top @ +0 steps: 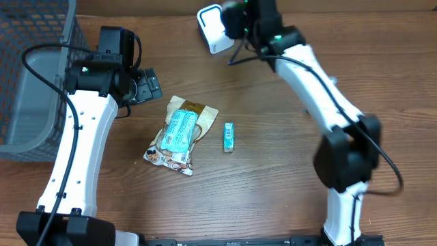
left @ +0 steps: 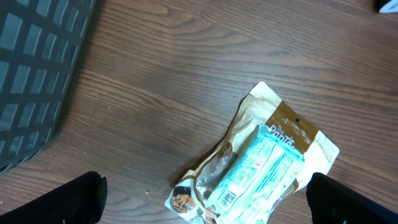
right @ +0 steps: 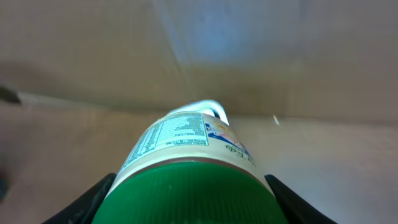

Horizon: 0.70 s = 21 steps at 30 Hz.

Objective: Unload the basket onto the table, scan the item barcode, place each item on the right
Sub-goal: 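Move the jar back right and lower it onto the table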

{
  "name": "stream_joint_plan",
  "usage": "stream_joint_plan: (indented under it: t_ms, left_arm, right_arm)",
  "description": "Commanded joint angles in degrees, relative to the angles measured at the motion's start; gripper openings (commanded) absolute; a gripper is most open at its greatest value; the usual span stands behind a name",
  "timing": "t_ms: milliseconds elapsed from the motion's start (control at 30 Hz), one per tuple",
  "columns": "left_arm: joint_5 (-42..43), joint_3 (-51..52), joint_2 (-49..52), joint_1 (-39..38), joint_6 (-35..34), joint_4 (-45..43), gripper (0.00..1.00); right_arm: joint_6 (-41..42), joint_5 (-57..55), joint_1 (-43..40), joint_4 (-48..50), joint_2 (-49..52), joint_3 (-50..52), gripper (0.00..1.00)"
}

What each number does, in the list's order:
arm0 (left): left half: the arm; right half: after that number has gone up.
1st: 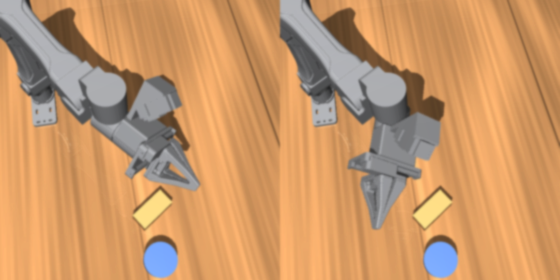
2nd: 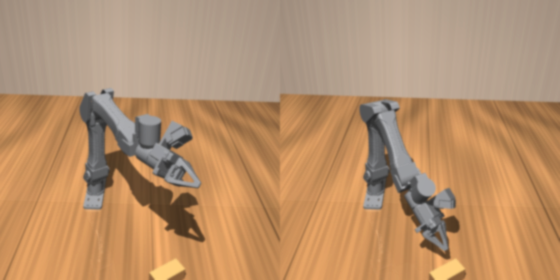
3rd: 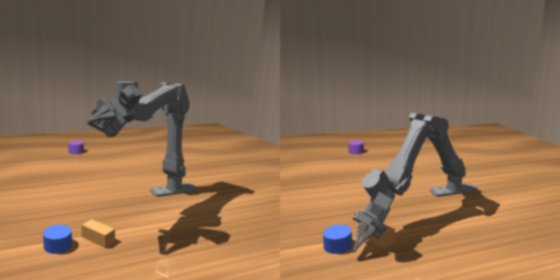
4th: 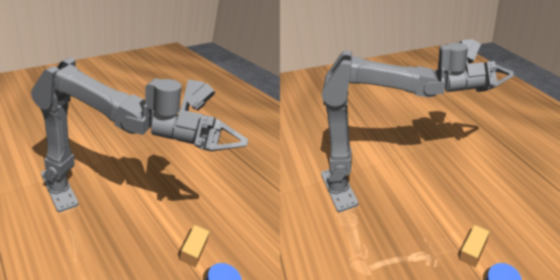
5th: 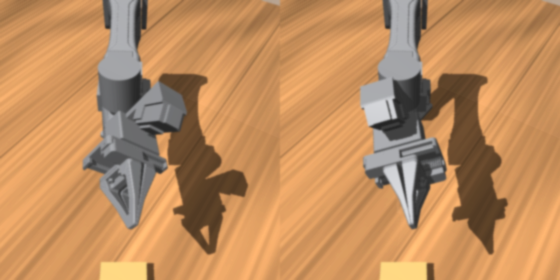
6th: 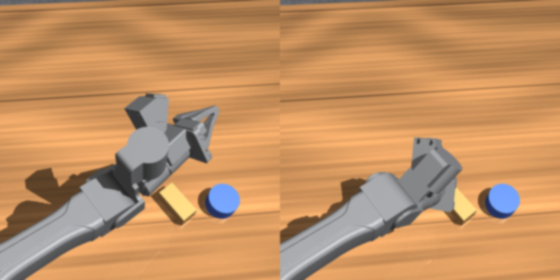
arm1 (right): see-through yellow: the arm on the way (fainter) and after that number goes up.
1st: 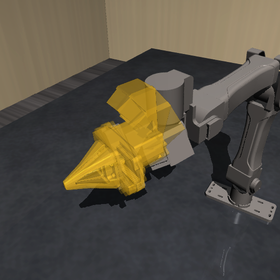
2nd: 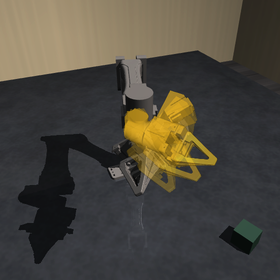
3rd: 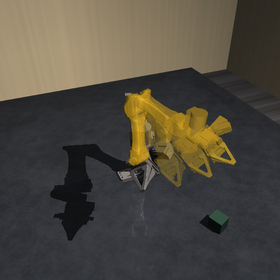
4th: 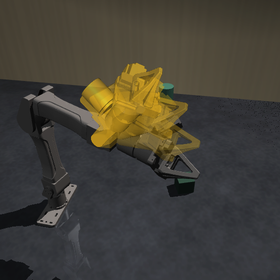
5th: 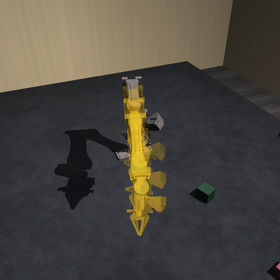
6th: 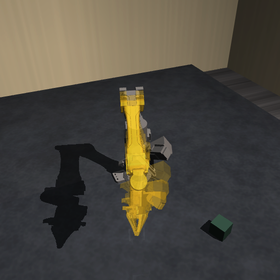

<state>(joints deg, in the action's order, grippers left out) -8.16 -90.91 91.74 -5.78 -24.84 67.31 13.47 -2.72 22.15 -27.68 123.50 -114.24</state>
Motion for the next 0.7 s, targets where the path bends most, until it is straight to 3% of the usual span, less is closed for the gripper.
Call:
stream_joint_plan:
  t_ms: [0, 267, 667]
  left_arm:
    - [0.1, -1.0, 0.0, 0.1, 1.0, -0.1, 1.00]
    - [0.1, -1.0, 0.0, 0.1, 1.0, -0.1, 1.00]
    - [0.2, -1.0, 0.0, 0.1, 1.1, -0.1, 1.00]
  right_arm:
    - [0.2, 0.3, -0.7, -15.7, -7.3, -0.9, 0.05]
    - [2.8, 0.3, -2.0, -42.1, -7.3, -0.8, 0.06]
    - [6.4, 0.2, -2.0, -60.3, -7.3, 0.5, 0.06]
